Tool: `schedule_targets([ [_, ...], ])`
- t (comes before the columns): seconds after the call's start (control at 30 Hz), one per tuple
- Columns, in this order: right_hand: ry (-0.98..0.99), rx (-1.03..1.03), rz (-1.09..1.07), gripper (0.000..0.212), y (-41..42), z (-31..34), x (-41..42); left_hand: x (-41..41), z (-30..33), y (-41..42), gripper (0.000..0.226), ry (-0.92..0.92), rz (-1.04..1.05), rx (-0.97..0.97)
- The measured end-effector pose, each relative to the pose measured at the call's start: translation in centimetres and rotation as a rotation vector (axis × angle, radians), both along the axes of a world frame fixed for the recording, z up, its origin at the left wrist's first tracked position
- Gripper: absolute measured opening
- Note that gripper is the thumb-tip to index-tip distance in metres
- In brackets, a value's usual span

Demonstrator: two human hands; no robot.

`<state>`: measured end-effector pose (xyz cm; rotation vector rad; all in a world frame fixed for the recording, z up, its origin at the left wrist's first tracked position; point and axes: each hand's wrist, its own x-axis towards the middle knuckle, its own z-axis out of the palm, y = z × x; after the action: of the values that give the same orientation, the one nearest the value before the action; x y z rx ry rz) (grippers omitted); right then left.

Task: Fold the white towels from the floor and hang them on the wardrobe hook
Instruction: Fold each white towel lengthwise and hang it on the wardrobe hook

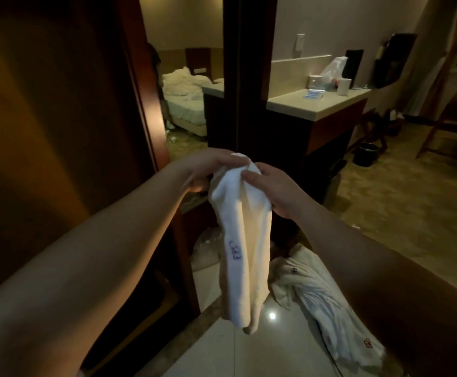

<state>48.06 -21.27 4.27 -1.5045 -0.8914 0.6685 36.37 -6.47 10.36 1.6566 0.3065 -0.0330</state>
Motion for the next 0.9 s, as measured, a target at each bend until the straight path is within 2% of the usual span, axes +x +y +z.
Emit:
schedule_targets([
  [0.1,0.005,0.031,0.003,0.027,0.4,0.1,-3.9,-4.6,-0.2,0.1,0.027,-0.037,0.007,-0.015],
  [0.23,0.056,0.114,-0.060,0.030,1.1,-1.0,-9.6,-10.9,-2.4,1.1,0.051,-0.036,0.063,-0.112],
  [0.37,0.116,0.129,-0.111,0.036,1.7,-3.0,-15.7,-18.1,-6.1,1.9,0.054,0.060,0.085,-0.098],
  [0.43,0.113,0.111,-0.113,0.037,2.1,-4.0,-18.5,-21.3,-7.7,1.8,0.048,0.073,0.132,-0.079],
  [0.57,0.129,0.093,-0.148,0.049,2.5,-6.2,-23.1,-26.3,-9.9,1.6,0.031,-0.033,0.283,-0.144],
  [0.63,0.148,0.078,-0.144,0.052,2.5,-7.6,-24.7,-28.3,-10.6,1.3,0.026,-0.057,0.312,-0.112],
  [0.8,0.210,-0.011,0.035,0.058,2.8,-10.3,-27.7,-31.5,-11.2,1.1,0.025,-0.042,0.305,-0.050],
  [0.9,0.217,-0.011,0.088,0.045,3.5,-10.1,-28.7,-32.8,-11.2,1.6,0.022,0.026,0.268,-0.009],
])
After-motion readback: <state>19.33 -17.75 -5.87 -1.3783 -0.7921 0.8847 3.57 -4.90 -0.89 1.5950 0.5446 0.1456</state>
